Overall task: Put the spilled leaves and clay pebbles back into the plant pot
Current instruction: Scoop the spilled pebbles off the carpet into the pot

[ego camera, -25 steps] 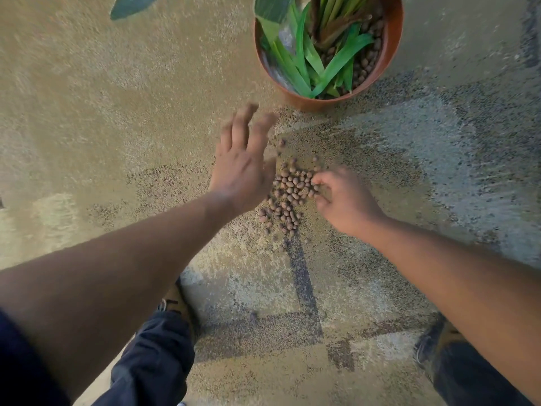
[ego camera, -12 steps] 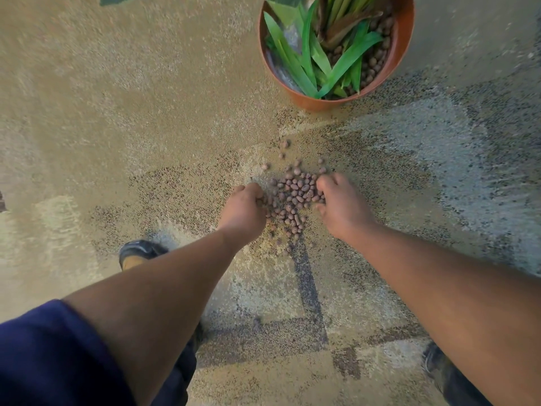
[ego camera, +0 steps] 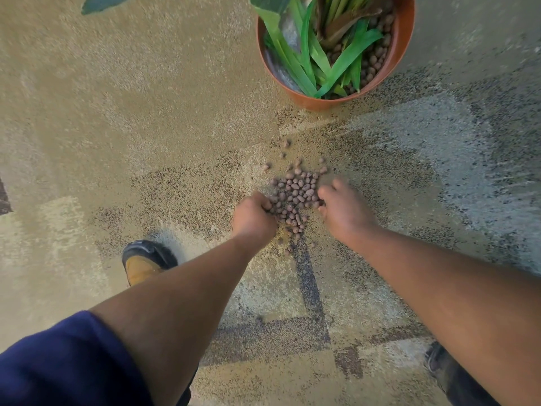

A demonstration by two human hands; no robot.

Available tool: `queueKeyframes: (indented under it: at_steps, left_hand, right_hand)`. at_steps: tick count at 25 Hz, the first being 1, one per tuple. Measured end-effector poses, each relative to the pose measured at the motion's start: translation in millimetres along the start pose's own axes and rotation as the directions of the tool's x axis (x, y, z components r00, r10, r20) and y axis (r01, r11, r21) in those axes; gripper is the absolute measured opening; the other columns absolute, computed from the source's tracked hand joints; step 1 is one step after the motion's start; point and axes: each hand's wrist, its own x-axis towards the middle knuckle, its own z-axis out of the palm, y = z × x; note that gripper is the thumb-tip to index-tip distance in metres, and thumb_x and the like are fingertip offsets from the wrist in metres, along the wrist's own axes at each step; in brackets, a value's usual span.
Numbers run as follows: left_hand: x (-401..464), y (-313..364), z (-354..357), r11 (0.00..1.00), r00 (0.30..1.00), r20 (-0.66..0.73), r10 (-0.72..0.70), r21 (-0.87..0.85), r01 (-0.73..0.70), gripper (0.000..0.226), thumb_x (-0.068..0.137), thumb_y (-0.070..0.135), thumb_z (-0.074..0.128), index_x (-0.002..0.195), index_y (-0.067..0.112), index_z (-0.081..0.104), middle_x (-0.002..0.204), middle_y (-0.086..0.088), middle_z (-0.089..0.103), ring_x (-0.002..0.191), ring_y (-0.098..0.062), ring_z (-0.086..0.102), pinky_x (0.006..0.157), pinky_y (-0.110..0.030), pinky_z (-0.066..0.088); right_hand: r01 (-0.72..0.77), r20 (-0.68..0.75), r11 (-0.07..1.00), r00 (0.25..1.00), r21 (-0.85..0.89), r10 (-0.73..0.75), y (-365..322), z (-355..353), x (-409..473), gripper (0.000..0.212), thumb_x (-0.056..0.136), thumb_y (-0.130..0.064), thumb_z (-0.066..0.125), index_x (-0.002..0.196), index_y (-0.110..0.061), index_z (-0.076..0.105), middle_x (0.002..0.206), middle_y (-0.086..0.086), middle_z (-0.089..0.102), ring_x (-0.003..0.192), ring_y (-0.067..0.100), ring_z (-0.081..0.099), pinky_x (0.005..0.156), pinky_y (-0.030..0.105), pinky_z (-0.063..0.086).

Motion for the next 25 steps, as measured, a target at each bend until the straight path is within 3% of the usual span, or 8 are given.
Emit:
queueKeyframes:
  at_steps: [4,11,15,21,25]
  left_hand:
    - [-4.8,-10.4,5.2,0.999,0.999,0.007,0.036,0.014,-0.036,0.018,0.092,-0.001,0.062,0.094,0.017,0.063,0.109,-0.003,0.059,0.097,-0.024,0.064,0.080,-0.031,0.063]
    - [-14.1,-19.7,7.2,0.992,0.995,-0.038,0.095,0.084,-0.092,0.015,0.096,0.003,0.060,0.102,0.017,0.063,0.104,0.000,0.058,0.091,-0.018,0.061,0.078,-0.023,0.059]
    - [-15.8,-22.9,5.2,0.992,0.994,0.005,0.107,0.058,-0.108,0.017,0.096,0.002,0.061,0.100,0.019,0.062,0.100,0.003,0.059,0.087,-0.014,0.064,0.075,-0.026,0.062]
    - [-16.4,-26.7,-1.0,0.968,0.979,0.041,0.201,0.143,-0.205,0.016,0.095,0.004,0.062,0.093,0.019,0.060,0.092,0.004,0.059,0.083,-0.011,0.063,0.068,-0.020,0.059]
    - [-17.1,-25.1,0.3,0.923,0.960,0.027,0.280,0.266,-0.277,0.013,0.098,0.009,0.059,0.106,0.017,0.065,0.101,0.000,0.059,0.085,-0.017,0.061,0.073,-0.016,0.050]
  right_hand:
    - [-0.022,0.027,1.000,0.999,0.003,0.022,7.1,2.1,-7.7,0.017,0.095,-0.011,0.065,0.112,-0.012,0.062,0.117,0.005,0.060,0.097,0.018,0.061,0.090,0.035,0.058]
    - [-0.046,0.047,0.999,0.998,-0.007,0.046,11.4,2.4,-11.9,0.001,0.098,-0.012,0.062,0.099,-0.013,0.063,0.094,-0.001,0.056,0.079,0.015,0.057,0.067,0.024,0.047]
    - [-0.131,0.022,0.985,0.991,0.112,0.129,15.5,3.8,-12.3,0.021,0.095,-0.009,0.065,0.079,-0.016,0.054,0.085,-0.003,0.059,0.071,0.013,0.060,0.063,0.026,0.055]
    - [-0.228,0.034,0.941,0.973,0.251,0.227,22.1,3.1,-15.6,0.017,0.094,-0.006,0.067,0.082,-0.016,0.060,0.081,-0.001,0.065,0.070,0.014,0.067,0.060,0.026,0.060]
    - [-0.229,0.019,0.933,0.972,0.276,0.233,21.3,5.2,-16.6,0.009,0.095,-0.008,0.068,0.093,-0.017,0.067,0.083,-0.003,0.066,0.071,0.011,0.068,0.060,0.026,0.062]
